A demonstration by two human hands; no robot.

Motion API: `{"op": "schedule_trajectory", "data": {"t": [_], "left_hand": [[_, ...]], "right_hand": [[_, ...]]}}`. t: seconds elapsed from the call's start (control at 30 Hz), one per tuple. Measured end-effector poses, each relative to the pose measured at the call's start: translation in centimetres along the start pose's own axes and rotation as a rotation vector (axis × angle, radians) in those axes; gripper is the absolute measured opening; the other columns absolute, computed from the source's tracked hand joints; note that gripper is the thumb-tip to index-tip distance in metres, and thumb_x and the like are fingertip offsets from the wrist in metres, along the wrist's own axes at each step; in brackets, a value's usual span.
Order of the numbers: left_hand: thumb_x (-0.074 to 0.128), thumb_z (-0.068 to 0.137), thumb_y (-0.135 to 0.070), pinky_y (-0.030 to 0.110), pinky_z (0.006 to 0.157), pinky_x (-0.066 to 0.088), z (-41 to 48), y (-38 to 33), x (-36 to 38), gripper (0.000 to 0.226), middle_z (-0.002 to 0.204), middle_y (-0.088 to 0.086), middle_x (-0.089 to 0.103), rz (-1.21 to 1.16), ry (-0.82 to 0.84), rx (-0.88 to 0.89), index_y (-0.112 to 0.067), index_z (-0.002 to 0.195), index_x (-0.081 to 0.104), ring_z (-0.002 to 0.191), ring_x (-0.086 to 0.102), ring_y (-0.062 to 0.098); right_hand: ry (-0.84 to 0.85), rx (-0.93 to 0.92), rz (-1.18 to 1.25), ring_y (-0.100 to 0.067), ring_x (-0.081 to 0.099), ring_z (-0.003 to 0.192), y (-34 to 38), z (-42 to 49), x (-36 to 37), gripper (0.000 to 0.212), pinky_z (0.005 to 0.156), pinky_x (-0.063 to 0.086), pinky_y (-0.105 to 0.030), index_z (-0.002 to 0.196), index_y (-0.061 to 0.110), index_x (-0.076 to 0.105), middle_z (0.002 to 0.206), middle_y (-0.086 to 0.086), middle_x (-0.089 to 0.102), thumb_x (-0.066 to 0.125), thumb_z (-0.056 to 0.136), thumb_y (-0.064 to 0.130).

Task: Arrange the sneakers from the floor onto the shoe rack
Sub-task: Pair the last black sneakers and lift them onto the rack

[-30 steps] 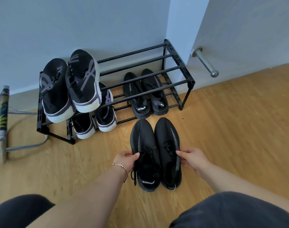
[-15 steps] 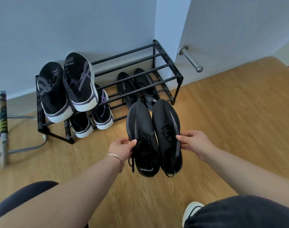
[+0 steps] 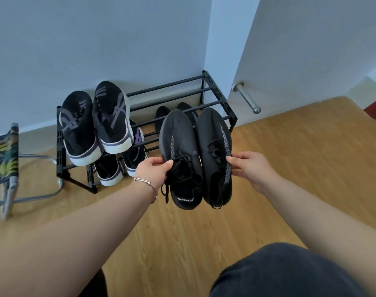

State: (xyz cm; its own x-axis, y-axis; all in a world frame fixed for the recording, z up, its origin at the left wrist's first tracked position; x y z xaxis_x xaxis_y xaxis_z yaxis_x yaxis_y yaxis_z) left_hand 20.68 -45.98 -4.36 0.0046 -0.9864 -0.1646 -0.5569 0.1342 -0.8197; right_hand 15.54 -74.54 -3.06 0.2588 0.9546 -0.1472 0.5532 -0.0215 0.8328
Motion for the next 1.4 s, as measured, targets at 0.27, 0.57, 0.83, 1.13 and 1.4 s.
{"op": "schedule_trajectory", "data": {"t": [0.27,0.57,0.83,1.13,1.4], "left_hand": [[0.079,0.070,-0.030,0.048,0.092,0.059,4.1,-6.1,-0.5,0.021,0.098,0.019,0.077,-0.103,-0.008,-0.014,-0.020,0.087,0.068,0.098,0.074,0.038],[0.066,0.095,-0.014,0.043,0.099,0.054,8.1,-9.6,0.5,0.022,0.089,0.016,0.068,-0.154,-0.092,-0.099,-0.004,0.115,0.062,0.091,0.064,0.032],[0.085,0.058,-0.047,0.048,0.088,0.060,17.5,-4.9,-0.4,0.078,0.103,0.013,0.075,-0.002,-0.168,-0.133,0.001,0.116,0.066,0.097,0.074,0.037],[0.064,0.090,-0.048,0.031,0.099,0.051,3.3,-7.5,0.8,0.033,0.108,-0.012,0.072,0.114,-0.111,0.182,-0.029,0.116,0.072,0.106,0.068,0.013],[0.080,0.074,-0.051,0.035,0.121,0.027,1.2,-4.6,2.2,0.110,0.161,-0.002,0.033,0.600,-0.102,0.303,-0.017,0.159,0.019,0.150,0.027,0.016]], "right_hand": [[-0.004,-0.079,-0.051,-0.028,0.077,0.089,7.7,4.7,2.0,0.029,0.087,0.062,-0.046,0.111,0.002,0.072,0.097,-0.013,0.079,0.078,0.086,0.015],[-0.022,-0.077,-0.144,-0.032,0.076,0.086,12.3,10.9,4.1,0.024,0.085,0.062,-0.046,0.097,0.004,0.072,0.093,-0.015,0.077,0.082,0.081,0.019],[0.011,-0.058,-0.220,-0.035,0.076,0.082,10.9,15.6,4.8,0.039,0.082,0.062,-0.052,0.091,0.005,0.072,0.087,-0.014,0.078,0.082,0.069,0.037],[0.133,-0.213,-0.187,-0.013,0.068,0.108,9.4,8.9,3.5,0.044,0.100,0.054,-0.041,0.112,0.031,0.074,0.112,0.012,0.075,0.071,0.077,0.058],[0.296,-0.393,-0.610,-0.004,0.047,0.133,6.2,4.8,2.8,0.088,0.114,0.041,-0.035,0.152,0.031,0.033,0.148,0.016,0.045,0.081,0.079,0.039]]}}
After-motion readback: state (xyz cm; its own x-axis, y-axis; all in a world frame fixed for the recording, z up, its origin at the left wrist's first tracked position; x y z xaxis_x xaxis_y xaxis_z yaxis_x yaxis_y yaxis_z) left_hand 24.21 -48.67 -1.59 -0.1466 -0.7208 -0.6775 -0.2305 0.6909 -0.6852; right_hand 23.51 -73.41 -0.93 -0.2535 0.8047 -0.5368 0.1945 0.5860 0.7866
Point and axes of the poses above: each hand's wrist, its own z-axis towards the middle knuckle, its own x-axis out of the palm, y = z × x, the point moved 5 cm from there along z, towards the middle knuckle
